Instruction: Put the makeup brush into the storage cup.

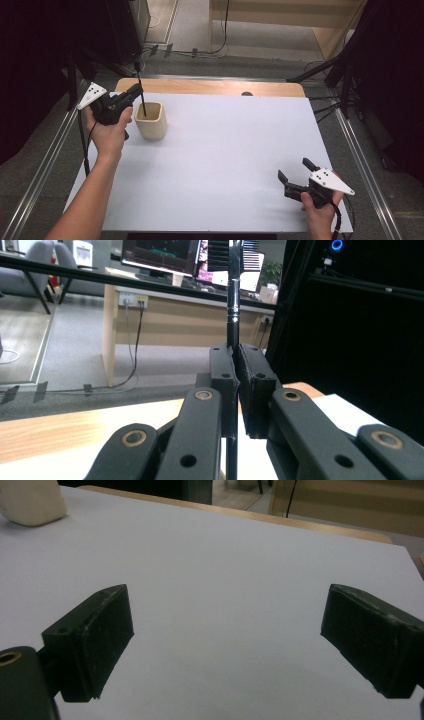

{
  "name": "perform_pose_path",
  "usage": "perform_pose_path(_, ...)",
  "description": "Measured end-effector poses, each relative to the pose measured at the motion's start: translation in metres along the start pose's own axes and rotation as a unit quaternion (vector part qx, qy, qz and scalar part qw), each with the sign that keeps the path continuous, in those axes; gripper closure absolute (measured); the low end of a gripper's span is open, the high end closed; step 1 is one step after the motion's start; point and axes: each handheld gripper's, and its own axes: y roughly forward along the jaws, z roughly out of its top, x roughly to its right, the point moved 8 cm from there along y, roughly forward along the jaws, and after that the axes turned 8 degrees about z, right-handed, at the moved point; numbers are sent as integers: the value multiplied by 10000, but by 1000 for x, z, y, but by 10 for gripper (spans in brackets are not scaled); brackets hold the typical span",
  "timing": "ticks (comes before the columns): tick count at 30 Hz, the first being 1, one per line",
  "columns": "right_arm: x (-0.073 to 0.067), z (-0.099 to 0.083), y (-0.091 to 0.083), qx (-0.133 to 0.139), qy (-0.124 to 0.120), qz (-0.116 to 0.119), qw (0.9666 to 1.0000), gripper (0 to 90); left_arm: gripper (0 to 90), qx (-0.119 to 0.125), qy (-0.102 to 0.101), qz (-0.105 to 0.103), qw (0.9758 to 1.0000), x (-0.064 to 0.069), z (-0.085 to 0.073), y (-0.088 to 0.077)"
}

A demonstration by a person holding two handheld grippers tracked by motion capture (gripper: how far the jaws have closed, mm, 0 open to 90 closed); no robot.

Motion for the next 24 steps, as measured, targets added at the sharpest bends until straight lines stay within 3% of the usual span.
perform_pose_path(16, 2, 0, -1, 9, 9, 0, 10000, 72, 868, -58, 189, 76, 9998, -9, -13, 11)
perform_pose_path(24, 2, -1, 0, 5, 16, -4, 10000, 72, 868, -96, 91, 184, 9997, -17, -21, 11)
